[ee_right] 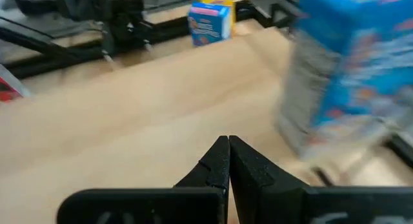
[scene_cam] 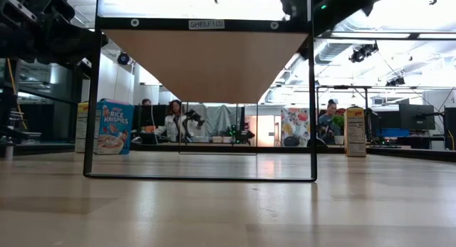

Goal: Stack cereal on shelf
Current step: Put the blue cereal box on the shelf

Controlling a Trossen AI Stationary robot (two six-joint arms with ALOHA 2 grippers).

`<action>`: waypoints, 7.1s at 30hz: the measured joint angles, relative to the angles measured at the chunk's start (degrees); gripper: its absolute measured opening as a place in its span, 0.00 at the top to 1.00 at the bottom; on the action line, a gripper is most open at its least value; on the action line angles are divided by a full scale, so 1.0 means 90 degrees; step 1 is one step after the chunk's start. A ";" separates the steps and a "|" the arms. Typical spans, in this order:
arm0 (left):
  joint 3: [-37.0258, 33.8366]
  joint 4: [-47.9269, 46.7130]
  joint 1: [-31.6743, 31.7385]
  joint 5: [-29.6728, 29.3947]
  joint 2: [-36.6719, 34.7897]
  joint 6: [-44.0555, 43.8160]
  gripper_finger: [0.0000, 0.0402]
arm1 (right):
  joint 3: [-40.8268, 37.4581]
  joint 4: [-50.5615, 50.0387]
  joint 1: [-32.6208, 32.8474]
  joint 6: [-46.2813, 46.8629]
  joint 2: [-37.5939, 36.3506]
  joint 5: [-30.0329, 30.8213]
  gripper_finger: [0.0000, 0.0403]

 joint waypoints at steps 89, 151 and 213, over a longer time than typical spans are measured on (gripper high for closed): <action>0.5260 -0.5474 0.4841 -0.1389 0.7562 -0.0361 0.27 | -0.3228 0.3538 0.0079 -0.0523 -0.2814 0.0374 1.00; 0.5695 -0.5674 0.4870 -0.0477 0.8474 -0.0054 0.75 | -0.3228 0.3448 0.0081 -0.0524 -0.2814 0.0374 1.00; 1.1727 -0.7954 0.2220 -0.0988 1.0958 0.0391 0.75 | -0.3227 0.3445 0.0080 -0.0408 -0.2816 0.0374 1.00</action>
